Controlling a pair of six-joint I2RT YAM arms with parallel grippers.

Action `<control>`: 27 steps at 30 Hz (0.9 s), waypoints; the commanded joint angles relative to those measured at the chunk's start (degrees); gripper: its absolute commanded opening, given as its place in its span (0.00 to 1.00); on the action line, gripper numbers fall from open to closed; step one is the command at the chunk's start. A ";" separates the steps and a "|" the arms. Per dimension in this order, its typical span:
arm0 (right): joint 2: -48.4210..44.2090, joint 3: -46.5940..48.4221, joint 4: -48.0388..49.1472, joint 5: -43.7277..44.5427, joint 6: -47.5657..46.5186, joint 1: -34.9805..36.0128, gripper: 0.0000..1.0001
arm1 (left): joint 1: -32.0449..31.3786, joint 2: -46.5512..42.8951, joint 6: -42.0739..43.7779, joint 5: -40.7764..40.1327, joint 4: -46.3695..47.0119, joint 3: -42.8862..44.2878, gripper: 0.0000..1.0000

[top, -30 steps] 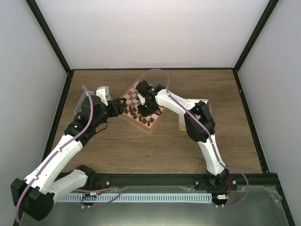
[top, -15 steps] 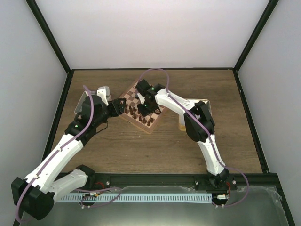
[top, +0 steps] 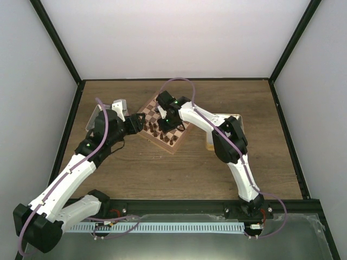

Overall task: Set up the chess pieces on the board
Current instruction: Place the chess piece on the chessboard.

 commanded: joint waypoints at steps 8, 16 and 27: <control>-1.15 1.40 1.95 0.79 1.41 0.54 0.21 | 0.32 -0.02 0.18 0.27 0.39 -0.01 0.66; -3.73 2.10 2.33 2.17 3.19 0.39 0.26 | 0.31 0.25 0.19 0.41 0.52 0.27 0.66; -22.09 -18.19 17.15 13.22 16.00 -7.24 0.29 | 0.31 -1.00 0.42 -0.46 0.01 0.06 0.68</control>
